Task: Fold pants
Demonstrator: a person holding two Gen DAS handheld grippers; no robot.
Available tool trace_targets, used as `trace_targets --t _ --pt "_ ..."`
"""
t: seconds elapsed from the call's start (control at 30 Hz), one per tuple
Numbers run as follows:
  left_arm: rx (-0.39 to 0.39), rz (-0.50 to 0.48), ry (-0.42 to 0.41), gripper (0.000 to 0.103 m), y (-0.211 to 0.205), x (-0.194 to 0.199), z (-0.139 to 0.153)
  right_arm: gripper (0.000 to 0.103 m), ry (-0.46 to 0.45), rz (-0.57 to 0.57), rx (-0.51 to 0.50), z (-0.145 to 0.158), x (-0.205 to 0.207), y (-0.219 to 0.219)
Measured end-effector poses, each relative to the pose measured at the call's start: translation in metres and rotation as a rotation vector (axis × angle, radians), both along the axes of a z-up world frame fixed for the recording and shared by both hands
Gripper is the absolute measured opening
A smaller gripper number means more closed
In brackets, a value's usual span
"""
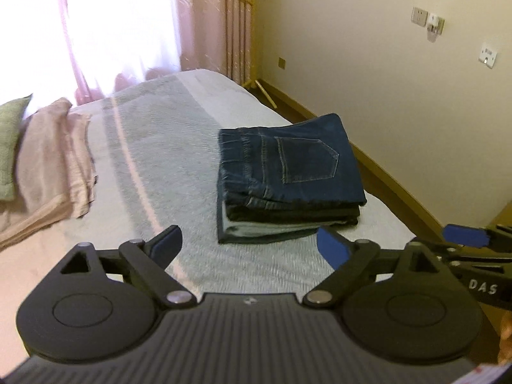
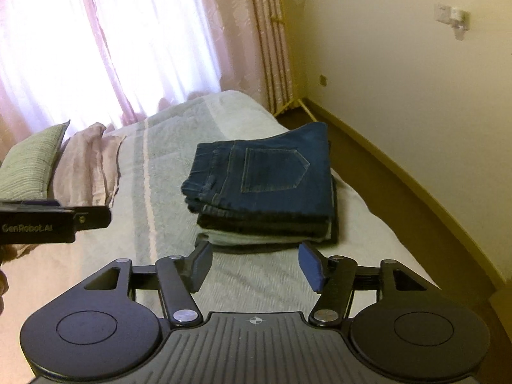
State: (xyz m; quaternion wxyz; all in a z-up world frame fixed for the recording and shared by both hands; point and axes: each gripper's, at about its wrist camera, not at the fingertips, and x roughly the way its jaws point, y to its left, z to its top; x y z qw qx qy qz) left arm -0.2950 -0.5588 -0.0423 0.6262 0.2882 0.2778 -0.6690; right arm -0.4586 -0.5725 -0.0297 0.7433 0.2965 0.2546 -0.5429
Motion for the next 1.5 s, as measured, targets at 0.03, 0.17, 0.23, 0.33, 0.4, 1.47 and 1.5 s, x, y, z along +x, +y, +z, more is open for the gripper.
trace_targets --t 0.03,0.17,0.23,0.33,0.4,1.47,1.5 --pt "-0.011 0.009 -0.017 0.094 0.012 0.005 0.002 0.059 -0.003 -0.007 0.000 0.004 0.001 0.011" --pt "-0.017 0.004 -0.012 0.094 0.055 0.020 0.012 0.060 -0.037 -0.013 0.003 0.019 0.008 0.053" --pt "-0.021 -0.004 0.004 0.094 0.071 0.025 0.014 0.060 -0.037 -0.011 0.001 0.025 0.013 0.072" --pt "-0.043 -0.027 -0.008 0.094 0.098 0.028 0.020 0.060 -0.037 -0.029 0.000 0.030 0.015 0.098" --pt "-0.053 -0.040 -0.012 0.094 0.114 0.028 0.024 0.060 -0.042 -0.038 -0.005 0.033 0.016 0.114" --pt "-0.089 -0.086 -0.002 0.094 0.183 0.024 0.034 0.061 -0.036 -0.032 -0.049 0.044 0.019 0.181" --pt "-0.089 -0.086 -0.002 0.094 0.184 0.024 0.034 0.061 -0.037 -0.031 -0.048 0.044 0.019 0.182"
